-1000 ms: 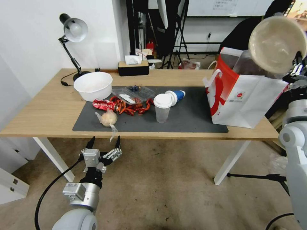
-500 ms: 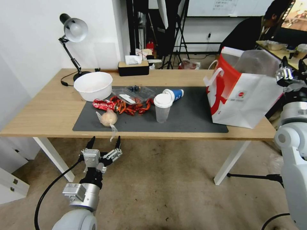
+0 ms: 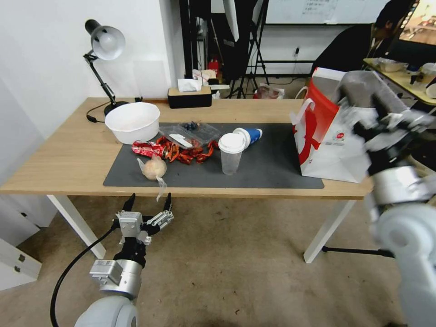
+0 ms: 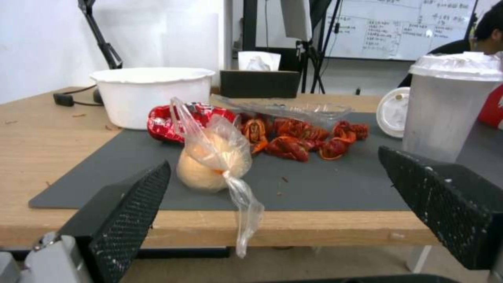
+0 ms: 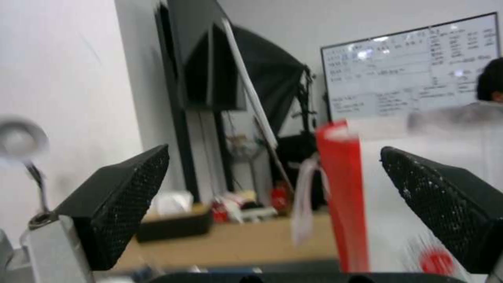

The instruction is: Pick up the trash from the table and place it into the takeout bag.

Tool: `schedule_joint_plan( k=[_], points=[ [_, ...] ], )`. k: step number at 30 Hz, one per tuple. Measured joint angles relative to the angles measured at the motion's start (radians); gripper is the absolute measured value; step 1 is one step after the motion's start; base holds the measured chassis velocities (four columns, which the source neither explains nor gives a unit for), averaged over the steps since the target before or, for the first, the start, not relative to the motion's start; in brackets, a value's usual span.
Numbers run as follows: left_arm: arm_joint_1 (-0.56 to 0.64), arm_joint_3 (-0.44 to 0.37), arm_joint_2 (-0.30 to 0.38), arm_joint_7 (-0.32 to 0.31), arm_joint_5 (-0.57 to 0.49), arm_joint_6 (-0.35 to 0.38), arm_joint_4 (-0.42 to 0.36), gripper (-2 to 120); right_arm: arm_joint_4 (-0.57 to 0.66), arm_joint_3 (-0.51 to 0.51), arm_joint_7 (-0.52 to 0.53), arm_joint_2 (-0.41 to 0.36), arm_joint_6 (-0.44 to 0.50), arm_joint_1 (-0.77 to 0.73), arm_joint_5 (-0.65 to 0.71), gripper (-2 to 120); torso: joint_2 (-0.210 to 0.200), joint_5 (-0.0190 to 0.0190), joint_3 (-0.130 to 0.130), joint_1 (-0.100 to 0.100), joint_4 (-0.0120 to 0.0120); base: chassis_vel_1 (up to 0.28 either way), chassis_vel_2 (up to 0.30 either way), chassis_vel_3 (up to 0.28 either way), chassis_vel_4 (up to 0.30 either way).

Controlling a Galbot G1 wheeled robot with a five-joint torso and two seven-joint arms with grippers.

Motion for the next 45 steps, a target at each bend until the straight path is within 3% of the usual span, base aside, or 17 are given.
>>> schedule_joint_plan(
  k=[7,17,36,45],
  points=[
    [-0.002,0.000,0.000,-0.001,-0.002,-0.006,0.009,99,-0.078,-0.077,0.085,0.033,0.080,-0.140,-0.219,100,0.000,-0.0001,0.000,0.000,-0.0001,0.000,0.000,0.000,0.000],
    [-0.004,-0.001,0.000,-0.001,-0.002,-0.009,0.013,99,-0.135,-0.146,0.108,0.071,0.157,-0.224,-0.280,100,0.000,-0.0001,0.000,0.000,-0.0001,0.000,0.000,0.000,0.000],
    [-0.008,-0.007,0.000,-0.004,-0.003,-0.014,0.025,99,-0.137,-0.211,0.113,0.052,0.116,-0.159,-0.236,100,0.000,0.0000,0.000,0.000,-0.0002,0.000,0.000,0.000,0.000],
    [-0.011,-0.015,0.000,-0.006,-0.003,-0.014,0.032,99,-0.214,-0.340,-0.018,-0.041,0.063,0.013,-0.095,100,0.000,0.0000,0.000,0.000,0.0000,0.000,0.000,0.000,0.000]
  ],
)
